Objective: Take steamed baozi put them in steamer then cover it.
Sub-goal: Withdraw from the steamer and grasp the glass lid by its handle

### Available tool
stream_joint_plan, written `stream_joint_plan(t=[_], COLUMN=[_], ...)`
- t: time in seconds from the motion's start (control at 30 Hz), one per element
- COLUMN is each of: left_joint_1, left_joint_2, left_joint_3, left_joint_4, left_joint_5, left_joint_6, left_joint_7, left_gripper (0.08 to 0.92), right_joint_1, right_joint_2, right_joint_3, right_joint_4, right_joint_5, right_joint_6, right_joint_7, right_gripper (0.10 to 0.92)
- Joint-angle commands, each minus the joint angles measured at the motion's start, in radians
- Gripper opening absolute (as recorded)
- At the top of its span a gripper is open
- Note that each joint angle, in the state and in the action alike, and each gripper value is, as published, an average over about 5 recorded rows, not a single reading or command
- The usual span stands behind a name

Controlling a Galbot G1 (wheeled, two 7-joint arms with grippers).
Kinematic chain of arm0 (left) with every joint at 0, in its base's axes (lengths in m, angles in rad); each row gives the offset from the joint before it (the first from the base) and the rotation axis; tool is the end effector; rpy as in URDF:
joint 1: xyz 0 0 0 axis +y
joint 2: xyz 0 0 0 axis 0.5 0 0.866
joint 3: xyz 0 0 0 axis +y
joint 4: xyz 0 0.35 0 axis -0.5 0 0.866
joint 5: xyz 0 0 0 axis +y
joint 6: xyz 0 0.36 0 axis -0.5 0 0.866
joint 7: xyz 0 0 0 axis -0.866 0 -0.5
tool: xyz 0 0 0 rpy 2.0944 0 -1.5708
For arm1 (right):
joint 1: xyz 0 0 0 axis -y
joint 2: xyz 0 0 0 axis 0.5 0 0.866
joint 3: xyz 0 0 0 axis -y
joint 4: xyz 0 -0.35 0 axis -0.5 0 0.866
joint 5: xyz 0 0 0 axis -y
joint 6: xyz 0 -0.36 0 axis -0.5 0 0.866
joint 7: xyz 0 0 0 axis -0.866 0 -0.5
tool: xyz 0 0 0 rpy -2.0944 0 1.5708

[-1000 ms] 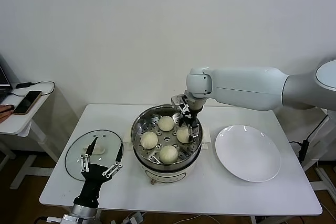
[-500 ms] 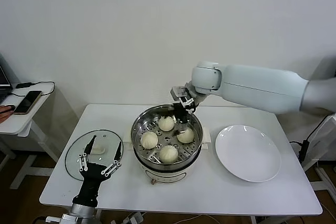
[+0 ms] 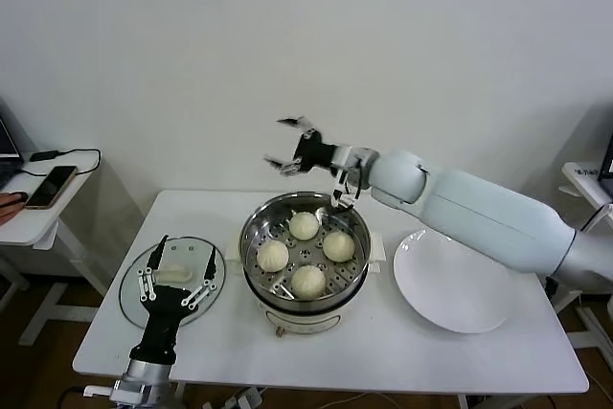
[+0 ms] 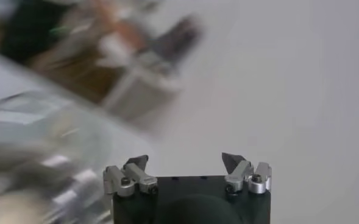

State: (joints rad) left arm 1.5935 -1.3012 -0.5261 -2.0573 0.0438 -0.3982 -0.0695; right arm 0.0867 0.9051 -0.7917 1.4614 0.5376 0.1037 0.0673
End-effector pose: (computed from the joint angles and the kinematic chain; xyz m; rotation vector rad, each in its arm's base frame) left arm 0.1810 0.0492 -0.3148 0.1653 2.7709 0.3334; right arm 0.5094 0.0319 -0.1381 -0.9907 2.5021 -0.8698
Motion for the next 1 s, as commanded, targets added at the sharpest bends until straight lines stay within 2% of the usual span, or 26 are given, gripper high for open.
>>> stream_joint_plan(t=[0.03,0.27,0.5,0.8,1.0], left_joint_1=[-0.038,-0.078,-0.118,-0.156,-0.169], left_joint_2=[0.002,0.011,0.043,0.094,0.098], left_joint_3=[-0.004,-0.029,-0.031,-0.079,-0.119], left_joint_4=[0.052,0.126,0.252,0.499,0.574], left_joint_5=[0.242,0.524,0.710,1.038,1.213], left_joint_6=[-0.030,-0.030,0.039,0.127,0.187], left_joint_7=[-0.065,-0.163,-0.267,-0.286,-0.287], left_gripper=[0.823,0.823,0.823,0.823,0.823], right_joint_1=[-0.524,-0.896,-1.170,-1.358,-1.389], right_joint_2=[-0.081,-0.055,0.015,0.096,0.127], right_joint_3=[0.556,0.926,1.098,1.161,1.160], right_joint_4=[0.017,0.030,0.060,0.135,0.173], right_joint_5=[-0.108,-0.167,-0.204,-0.244,-0.272], right_joint_6=[0.152,0.175,0.221,0.249,0.248], right_joint_7=[0.418,0.377,0.279,0.188,0.181], right_gripper=[0.823,0.823,0.823,0.823,0.823])
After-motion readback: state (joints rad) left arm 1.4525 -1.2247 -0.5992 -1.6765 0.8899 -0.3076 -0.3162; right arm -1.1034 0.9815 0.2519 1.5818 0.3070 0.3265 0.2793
